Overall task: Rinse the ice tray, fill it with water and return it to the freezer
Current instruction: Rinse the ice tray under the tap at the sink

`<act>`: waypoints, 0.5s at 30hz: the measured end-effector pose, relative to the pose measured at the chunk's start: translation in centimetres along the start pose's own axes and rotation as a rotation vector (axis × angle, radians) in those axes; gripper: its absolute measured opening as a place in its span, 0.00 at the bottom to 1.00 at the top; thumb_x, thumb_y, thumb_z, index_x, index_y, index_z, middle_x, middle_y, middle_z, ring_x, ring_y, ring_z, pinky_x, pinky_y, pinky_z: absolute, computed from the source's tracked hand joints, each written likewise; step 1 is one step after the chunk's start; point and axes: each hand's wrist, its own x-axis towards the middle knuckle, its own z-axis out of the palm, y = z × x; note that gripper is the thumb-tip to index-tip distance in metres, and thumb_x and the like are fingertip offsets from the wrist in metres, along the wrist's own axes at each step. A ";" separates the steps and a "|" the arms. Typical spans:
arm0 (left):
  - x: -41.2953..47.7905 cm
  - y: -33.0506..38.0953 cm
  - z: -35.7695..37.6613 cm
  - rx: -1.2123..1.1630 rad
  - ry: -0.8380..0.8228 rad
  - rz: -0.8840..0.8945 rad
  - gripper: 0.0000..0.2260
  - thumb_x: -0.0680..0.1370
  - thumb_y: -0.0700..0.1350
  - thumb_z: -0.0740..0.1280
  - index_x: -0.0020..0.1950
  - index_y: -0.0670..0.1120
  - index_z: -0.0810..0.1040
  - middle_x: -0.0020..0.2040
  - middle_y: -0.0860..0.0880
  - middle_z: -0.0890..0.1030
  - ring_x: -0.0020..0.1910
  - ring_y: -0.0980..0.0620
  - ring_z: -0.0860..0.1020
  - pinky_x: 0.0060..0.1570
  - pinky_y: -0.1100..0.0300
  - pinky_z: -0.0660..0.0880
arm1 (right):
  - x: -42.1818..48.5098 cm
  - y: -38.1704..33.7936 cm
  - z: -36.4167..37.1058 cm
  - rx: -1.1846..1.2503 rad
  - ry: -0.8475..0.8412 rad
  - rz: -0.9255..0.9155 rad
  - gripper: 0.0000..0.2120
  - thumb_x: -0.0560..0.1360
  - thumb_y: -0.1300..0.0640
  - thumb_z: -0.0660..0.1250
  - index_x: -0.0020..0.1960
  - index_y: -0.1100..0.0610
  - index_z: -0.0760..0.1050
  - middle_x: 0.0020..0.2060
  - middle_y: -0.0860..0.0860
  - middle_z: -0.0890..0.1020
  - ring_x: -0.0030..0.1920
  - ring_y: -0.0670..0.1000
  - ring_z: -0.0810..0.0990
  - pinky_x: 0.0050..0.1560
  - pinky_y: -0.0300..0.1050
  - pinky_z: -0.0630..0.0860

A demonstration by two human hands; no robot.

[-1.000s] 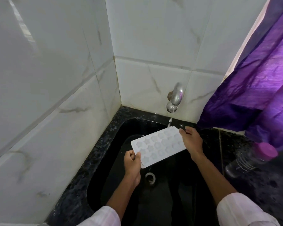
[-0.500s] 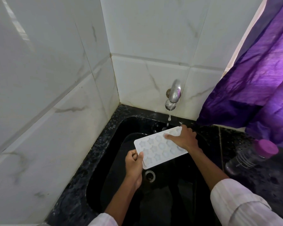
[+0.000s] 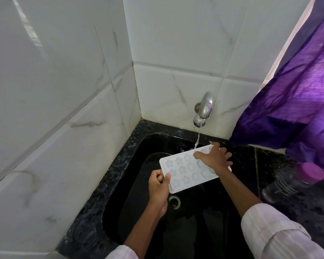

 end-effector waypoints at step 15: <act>0.7 0.6 -0.7 0.042 0.001 0.028 0.02 0.82 0.38 0.64 0.53 0.41 0.73 0.51 0.39 0.84 0.52 0.42 0.84 0.49 0.46 0.83 | -0.7 -0.7 0.1 0.071 -0.022 0.078 0.44 0.63 0.39 0.75 0.72 0.52 0.60 0.68 0.57 0.64 0.68 0.59 0.61 0.66 0.58 0.61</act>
